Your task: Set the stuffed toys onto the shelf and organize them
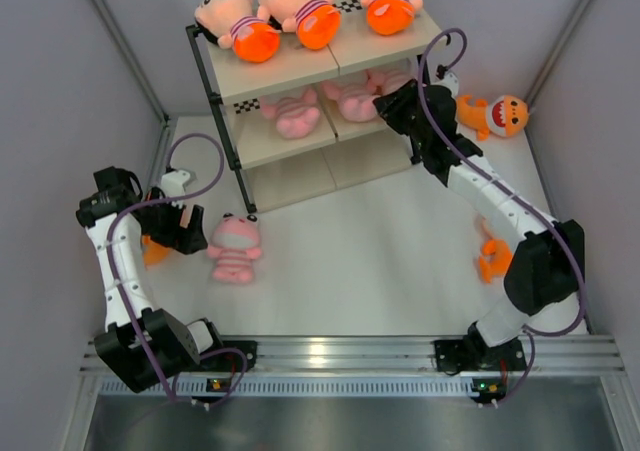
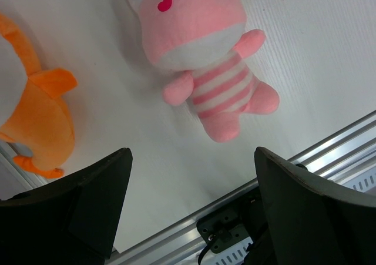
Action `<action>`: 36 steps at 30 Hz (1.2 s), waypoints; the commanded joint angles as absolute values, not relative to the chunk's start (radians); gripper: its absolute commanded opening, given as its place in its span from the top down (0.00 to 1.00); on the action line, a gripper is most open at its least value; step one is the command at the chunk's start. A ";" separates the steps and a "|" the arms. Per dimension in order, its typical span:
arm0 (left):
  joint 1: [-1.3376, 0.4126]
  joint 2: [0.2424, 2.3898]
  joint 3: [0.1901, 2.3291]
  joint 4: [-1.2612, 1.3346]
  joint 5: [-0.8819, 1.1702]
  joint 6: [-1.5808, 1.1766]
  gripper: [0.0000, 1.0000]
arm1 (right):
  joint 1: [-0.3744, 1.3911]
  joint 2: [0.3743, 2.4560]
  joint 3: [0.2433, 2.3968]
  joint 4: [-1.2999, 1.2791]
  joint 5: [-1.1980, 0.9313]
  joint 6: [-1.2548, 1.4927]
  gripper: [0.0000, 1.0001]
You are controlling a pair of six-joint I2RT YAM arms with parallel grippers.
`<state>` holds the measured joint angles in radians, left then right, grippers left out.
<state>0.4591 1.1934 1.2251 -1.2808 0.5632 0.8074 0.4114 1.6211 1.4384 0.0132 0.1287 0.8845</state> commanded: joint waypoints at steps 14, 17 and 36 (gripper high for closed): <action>0.295 1.187 1.031 -0.989 0.565 0.956 0.09 | 0.511 1.272 1.143 0.187 0.012 0.508 0.44; 0.216 1.193 0.976 -0.823 0.471 0.896 0.09 | 0.514 1.238 1.095 0.215 -0.034 0.482 0.44; 0.097 1.394 0.893 -0.656 0.466 0.848 1.00 | 0.583 1.175 1.069 0.050 -0.342 0.229 0.46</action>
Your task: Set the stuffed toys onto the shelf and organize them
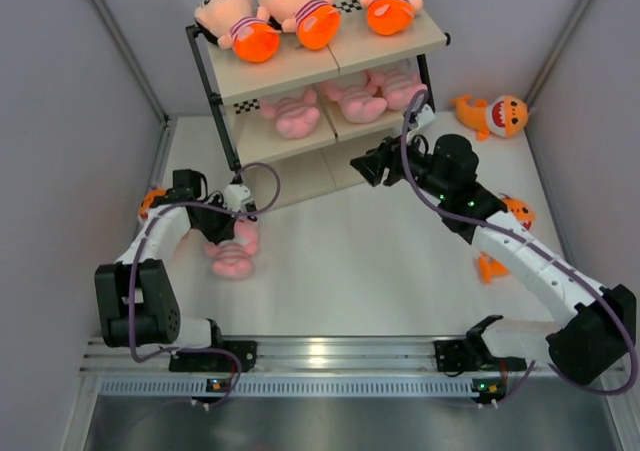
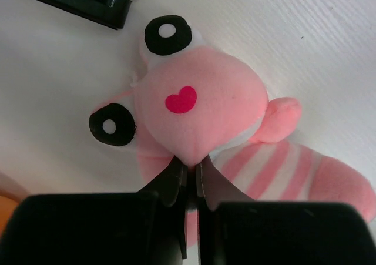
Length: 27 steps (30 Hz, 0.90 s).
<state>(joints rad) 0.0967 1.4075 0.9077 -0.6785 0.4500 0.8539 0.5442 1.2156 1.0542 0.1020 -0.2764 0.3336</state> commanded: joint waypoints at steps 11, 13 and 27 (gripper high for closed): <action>0.097 1.163 1.100 -1.073 0.494 0.700 1.00 | 0.903 1.163 1.028 0.124 -0.431 -0.257 0.48; 0.098 1.146 1.156 -1.152 0.526 0.692 1.00 | 0.954 1.187 1.017 0.169 -0.436 -0.361 0.48; 0.094 1.068 1.284 -1.309 0.489 0.652 1.00 | 1.193 1.561 1.227 0.256 -0.435 -0.620 0.43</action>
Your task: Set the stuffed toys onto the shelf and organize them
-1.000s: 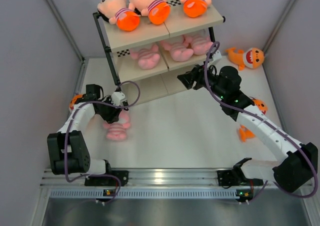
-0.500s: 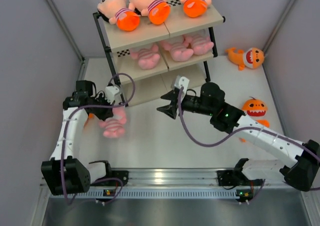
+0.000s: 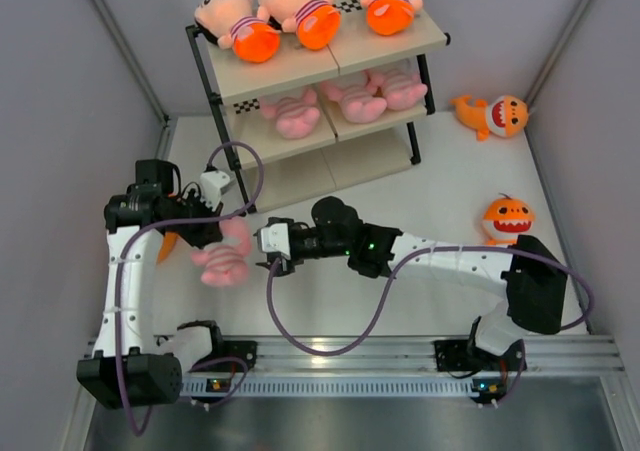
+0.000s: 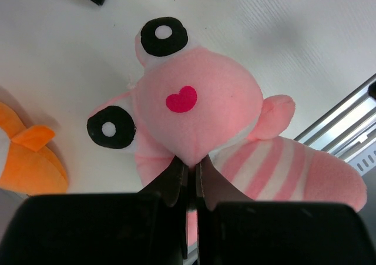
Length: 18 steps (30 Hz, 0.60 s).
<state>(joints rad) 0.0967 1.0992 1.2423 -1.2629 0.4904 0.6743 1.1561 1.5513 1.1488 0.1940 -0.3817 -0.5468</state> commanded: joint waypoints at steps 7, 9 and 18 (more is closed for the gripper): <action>0.095 1.078 1.308 -1.312 0.489 0.646 1.00 | 1.230 1.658 1.335 0.170 -0.506 -0.552 0.41; 0.095 1.086 1.309 -1.313 0.482 0.646 1.00 | 1.233 1.657 1.332 0.141 -0.540 -0.563 0.40; 0.095 1.104 1.321 -1.312 0.497 0.644 1.00 | 1.275 1.741 1.408 0.061 -0.387 -0.635 0.37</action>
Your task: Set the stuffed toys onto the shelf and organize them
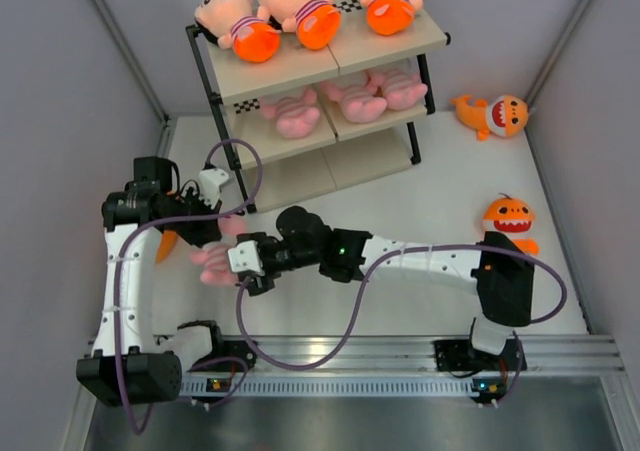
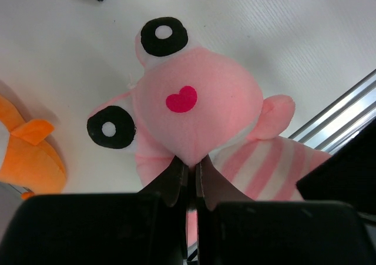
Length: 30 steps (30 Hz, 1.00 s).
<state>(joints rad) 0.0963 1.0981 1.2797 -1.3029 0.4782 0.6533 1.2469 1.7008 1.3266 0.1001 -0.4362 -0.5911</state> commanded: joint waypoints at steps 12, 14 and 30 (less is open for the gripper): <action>0.095 1.112 1.338 -1.312 0.500 0.637 1.00 | 1.284 1.839 1.562 -0.198 -0.146 -0.745 0.88; 0.095 1.114 1.350 -1.313 0.497 0.624 1.00 | 1.284 1.826 1.568 -0.233 -0.118 -0.776 1.00; 0.092 1.101 1.511 -1.319 0.189 0.538 0.03 | 1.209 1.670 1.828 -0.783 -0.054 -1.177 1.00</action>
